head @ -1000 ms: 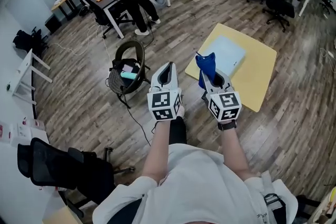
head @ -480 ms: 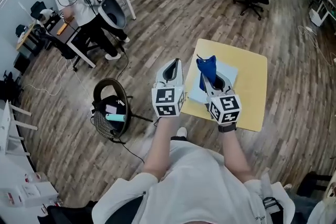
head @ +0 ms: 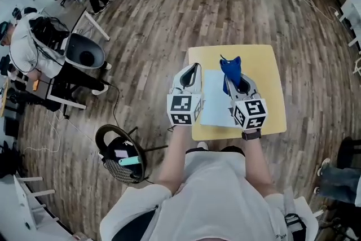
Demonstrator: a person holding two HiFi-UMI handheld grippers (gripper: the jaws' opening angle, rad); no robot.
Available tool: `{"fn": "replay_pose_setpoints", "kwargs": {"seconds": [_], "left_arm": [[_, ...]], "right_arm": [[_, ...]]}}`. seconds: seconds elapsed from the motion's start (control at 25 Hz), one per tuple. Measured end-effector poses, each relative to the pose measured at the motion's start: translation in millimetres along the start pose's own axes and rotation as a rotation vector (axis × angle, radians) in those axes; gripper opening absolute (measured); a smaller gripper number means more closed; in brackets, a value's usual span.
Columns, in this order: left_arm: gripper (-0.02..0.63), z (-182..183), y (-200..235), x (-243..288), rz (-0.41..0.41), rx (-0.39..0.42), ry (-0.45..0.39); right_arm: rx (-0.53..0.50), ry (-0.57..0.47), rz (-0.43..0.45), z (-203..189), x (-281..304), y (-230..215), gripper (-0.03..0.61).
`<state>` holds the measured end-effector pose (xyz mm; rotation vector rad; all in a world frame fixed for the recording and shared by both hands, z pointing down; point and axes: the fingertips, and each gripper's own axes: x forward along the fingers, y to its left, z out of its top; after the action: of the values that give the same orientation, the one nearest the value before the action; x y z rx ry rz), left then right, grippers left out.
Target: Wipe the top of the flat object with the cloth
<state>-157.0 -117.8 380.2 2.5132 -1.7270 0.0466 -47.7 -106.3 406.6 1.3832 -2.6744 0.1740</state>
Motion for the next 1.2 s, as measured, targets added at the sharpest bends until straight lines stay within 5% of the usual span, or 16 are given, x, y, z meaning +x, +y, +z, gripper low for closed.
{"fn": "replay_pose_setpoints", "kwargs": {"seconds": [0.44,0.72,1.2], "left_arm": [[0.006,-49.3,-25.7,90.1,-0.135,-0.021,0.089],[0.005,-65.3,3.9,116.0,-0.081,-0.038,0.131],[0.005,-93.1,40.5,115.1,0.023,-0.071,0.192]], "right_arm": [[-0.118,0.292,-0.061,-80.1,25.3,-103.0,0.06],[-0.306,0.448,0.076,-127.6,92.1,-98.1,0.061],[-0.651,0.644,0.397,-249.0,199.1,-23.2,0.066]]}}
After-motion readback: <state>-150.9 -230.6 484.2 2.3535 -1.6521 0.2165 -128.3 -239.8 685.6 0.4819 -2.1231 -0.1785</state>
